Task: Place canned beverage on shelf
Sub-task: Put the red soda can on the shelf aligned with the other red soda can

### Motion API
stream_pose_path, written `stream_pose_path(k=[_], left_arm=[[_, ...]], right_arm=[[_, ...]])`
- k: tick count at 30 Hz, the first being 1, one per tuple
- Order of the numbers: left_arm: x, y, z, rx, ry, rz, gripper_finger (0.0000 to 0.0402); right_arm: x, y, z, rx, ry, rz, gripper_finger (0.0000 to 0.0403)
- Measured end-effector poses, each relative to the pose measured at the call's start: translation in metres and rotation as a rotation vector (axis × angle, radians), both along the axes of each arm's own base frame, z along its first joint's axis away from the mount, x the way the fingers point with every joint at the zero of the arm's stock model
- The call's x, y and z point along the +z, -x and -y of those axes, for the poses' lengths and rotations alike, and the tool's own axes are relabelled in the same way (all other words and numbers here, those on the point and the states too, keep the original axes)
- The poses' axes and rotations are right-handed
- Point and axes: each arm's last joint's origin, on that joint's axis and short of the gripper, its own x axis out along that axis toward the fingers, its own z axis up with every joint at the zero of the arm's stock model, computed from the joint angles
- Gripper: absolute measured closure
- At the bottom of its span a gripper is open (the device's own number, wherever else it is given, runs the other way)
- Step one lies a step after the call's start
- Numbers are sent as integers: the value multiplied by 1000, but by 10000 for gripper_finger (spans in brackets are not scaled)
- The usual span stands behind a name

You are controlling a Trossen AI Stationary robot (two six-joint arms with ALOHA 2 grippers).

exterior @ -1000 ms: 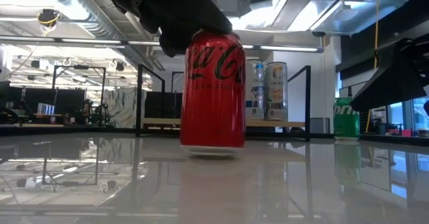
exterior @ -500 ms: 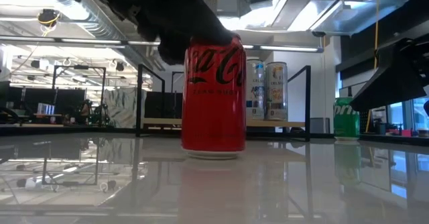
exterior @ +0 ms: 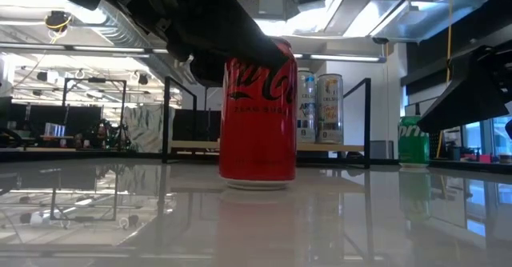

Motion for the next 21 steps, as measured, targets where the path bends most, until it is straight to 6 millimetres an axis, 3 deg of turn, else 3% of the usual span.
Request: stream_pose_path(k=[4, 12, 21], left_arm=[[0, 0, 0, 5, -3, 2, 121], [11, -8, -3, 1, -43, 17, 124], [56, -39, -41, 76, -133, -54, 116]], right_arm=[[0, 0, 0, 0, 0, 0, 26], [0, 0, 0, -1, -2, 1, 26], [0, 0, 0, -12, -3, 7, 26]])
